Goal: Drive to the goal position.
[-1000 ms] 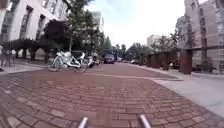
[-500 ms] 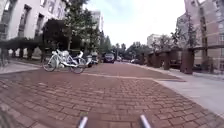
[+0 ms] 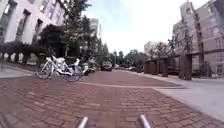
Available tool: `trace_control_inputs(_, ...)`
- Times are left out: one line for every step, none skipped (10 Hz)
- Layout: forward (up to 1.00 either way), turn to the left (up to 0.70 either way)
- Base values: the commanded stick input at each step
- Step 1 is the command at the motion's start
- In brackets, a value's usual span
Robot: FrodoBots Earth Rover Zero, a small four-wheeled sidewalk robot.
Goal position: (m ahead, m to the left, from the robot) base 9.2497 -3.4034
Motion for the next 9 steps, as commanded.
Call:
trace_control_inputs(0.7,0.0)
trace_control_inputs(0.7,0.0)
trace_control_inputs(0.7,0.0)
trace_control_inputs(0.7,0.0)
trace_control_inputs(0.7,0.0)
trace_control_inputs(0.7,0.0)
trace_control_inputs(0.7,0.0)
trace_control_inputs(0.7,0.0)
trace_control_inputs(0.7,0.0)
